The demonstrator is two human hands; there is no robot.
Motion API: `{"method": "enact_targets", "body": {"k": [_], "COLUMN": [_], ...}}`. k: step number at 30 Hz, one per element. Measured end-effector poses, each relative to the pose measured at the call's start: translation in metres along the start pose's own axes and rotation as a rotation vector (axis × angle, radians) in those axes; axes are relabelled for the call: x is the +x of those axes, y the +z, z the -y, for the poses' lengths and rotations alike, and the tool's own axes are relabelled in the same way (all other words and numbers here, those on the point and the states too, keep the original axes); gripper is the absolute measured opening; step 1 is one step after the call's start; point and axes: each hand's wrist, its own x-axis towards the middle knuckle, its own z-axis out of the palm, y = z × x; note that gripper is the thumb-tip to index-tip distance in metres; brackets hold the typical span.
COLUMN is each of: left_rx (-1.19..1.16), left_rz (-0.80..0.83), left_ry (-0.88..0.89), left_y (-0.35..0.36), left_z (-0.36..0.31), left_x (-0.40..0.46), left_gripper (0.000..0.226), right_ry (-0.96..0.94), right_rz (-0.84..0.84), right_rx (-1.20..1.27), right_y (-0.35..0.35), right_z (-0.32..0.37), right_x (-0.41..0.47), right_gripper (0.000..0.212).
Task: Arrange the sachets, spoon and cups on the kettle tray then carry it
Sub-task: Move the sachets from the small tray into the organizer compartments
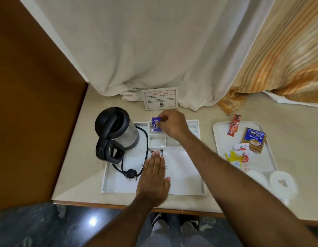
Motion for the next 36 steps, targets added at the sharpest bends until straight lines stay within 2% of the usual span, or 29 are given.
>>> {"method": "enact_targets", "body": {"k": [3, 8, 10, 12, 15, 17, 19, 21, 24, 30, 33, 36], "left_rx": [0.001, 0.004, 0.004, -0.016, -0.032, -0.032, -0.032, -0.026, -0.017, 0.003, -0.002, 0.002], "left_rz": [0.0, 0.006, 0.006, -0.004, -0.009, -0.017, -0.017, -0.015, -0.01, 0.009, 0.021, 0.034], "left_ry": [0.008, 0.008, -0.002, 0.007, 0.032, 0.034, 0.034, 0.028, 0.03, 0.014, 0.003, -0.005], "left_y": [0.0, 0.001, 0.001, 0.002, 0.005, 0.007, 0.008, 0.008, 0.008, 0.006, 0.006, 0.004], "left_z": [0.001, 0.001, 0.002, 0.003, 0.004, 0.006, 0.007, 0.006, 0.006, 0.005, 0.004, 0.003], "left_x": [0.0, 0.0, -0.001, -0.002, -0.002, -0.002, -0.002, -0.002, -0.001, -0.002, -0.001, -0.001], "left_gripper": [0.078, 0.078, 0.078, 0.079, 0.08, 0.081, 0.081, 0.081, 0.08, 0.08, 0.08, 0.079], "right_ry": [-0.042, -0.223, -0.268, -0.261, -0.158, 0.001, 0.25, 0.442, 0.535, 0.517, 0.383, 0.045], "right_rz": [-0.019, -0.059, -0.104, -0.174, -0.423, -0.549, -0.551, -0.475, -0.425, -0.521, -0.579, -0.458], "right_rx": [-0.198, -0.455, -0.479, -0.386, -0.211, -0.293, -0.472, -0.501, -0.366, -0.166, 0.017, 0.364], "right_y": [0.016, 0.023, 0.023, 0.019, -0.023, -0.067, -0.112, -0.143, -0.159, -0.15, -0.145, -0.116], "right_z": [-0.008, -0.023, -0.021, -0.018, -0.028, -0.049, -0.078, -0.106, -0.135, -0.149, -0.125, -0.076], "right_x": [0.0, -0.007, -0.01, -0.015, -0.017, -0.014, -0.013, -0.015, -0.012, -0.006, -0.004, -0.006], "right_gripper": [0.014, 0.015, 0.014, 0.027, 0.038, 0.038, 0.039, 0.038, 0.035, 0.037, 0.022, 0.008]}}
